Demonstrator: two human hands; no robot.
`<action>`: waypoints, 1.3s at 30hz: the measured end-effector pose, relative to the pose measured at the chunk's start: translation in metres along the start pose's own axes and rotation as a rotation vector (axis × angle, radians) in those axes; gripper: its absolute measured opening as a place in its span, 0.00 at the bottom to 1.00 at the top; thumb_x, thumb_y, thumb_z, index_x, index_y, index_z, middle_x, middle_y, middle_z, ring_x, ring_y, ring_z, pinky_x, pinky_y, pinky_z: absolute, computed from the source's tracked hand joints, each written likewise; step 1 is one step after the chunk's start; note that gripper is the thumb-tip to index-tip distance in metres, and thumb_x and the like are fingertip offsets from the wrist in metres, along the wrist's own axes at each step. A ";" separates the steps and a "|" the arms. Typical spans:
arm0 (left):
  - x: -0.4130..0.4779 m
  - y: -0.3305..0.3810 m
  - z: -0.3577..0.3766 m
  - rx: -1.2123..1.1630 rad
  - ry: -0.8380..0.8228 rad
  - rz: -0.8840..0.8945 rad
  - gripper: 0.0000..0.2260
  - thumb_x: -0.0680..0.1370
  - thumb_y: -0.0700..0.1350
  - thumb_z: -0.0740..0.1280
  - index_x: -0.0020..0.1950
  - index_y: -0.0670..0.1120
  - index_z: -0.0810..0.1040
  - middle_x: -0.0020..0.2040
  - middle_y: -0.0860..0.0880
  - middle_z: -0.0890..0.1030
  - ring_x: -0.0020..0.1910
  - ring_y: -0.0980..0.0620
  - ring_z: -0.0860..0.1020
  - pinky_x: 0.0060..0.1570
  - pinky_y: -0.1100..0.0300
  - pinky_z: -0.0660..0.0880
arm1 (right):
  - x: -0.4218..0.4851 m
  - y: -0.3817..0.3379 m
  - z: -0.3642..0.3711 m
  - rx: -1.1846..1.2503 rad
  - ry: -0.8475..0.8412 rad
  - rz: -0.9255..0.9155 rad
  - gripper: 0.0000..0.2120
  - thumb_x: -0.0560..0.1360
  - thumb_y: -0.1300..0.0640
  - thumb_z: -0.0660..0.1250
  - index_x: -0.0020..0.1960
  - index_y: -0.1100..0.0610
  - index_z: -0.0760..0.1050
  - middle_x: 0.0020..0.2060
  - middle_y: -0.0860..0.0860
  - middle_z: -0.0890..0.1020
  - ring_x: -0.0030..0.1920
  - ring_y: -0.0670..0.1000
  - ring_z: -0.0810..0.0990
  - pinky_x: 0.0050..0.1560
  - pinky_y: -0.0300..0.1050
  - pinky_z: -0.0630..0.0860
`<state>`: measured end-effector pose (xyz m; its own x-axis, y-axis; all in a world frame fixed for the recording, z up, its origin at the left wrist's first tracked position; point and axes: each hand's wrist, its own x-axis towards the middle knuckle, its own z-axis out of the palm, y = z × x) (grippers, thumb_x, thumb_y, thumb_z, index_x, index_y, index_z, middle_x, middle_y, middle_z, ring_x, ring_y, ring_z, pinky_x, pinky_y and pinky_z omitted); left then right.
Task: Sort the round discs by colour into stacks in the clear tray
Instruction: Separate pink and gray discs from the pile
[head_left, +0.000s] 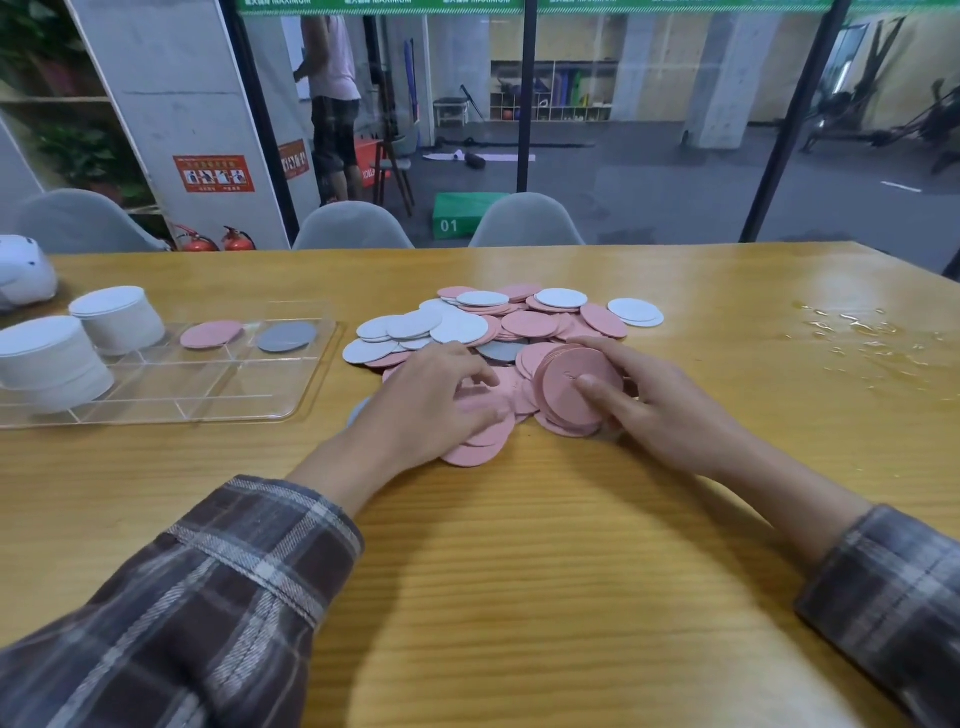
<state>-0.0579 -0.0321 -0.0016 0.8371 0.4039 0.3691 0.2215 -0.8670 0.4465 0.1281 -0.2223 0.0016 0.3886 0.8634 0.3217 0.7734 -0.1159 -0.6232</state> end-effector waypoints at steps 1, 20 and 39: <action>-0.001 -0.002 -0.001 0.011 -0.016 0.004 0.14 0.75 0.57 0.77 0.56 0.51 0.85 0.53 0.54 0.81 0.52 0.53 0.76 0.56 0.51 0.75 | 0.001 -0.001 0.001 0.000 0.006 0.000 0.20 0.83 0.48 0.64 0.74 0.46 0.70 0.59 0.45 0.81 0.52 0.42 0.79 0.57 0.44 0.76; -0.009 0.007 -0.017 -0.397 0.009 -0.052 0.13 0.71 0.40 0.81 0.52 0.52 0.88 0.41 0.54 0.83 0.40 0.58 0.80 0.47 0.63 0.77 | 0.008 -0.017 0.020 0.018 0.011 0.032 0.21 0.85 0.50 0.60 0.77 0.46 0.68 0.65 0.42 0.79 0.64 0.43 0.76 0.67 0.43 0.71; -0.002 0.027 0.008 -0.442 0.306 0.088 0.10 0.71 0.37 0.80 0.51 0.47 0.89 0.43 0.50 0.83 0.44 0.52 0.82 0.42 0.55 0.82 | 0.004 -0.023 0.020 0.089 -0.160 -0.026 0.30 0.81 0.51 0.68 0.80 0.42 0.62 0.68 0.38 0.77 0.57 0.43 0.82 0.59 0.47 0.79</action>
<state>-0.0491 -0.0589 0.0033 0.6446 0.4588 0.6116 -0.1301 -0.7224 0.6791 0.1022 -0.2067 0.0030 0.2787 0.9335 0.2254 0.7321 -0.0546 -0.6790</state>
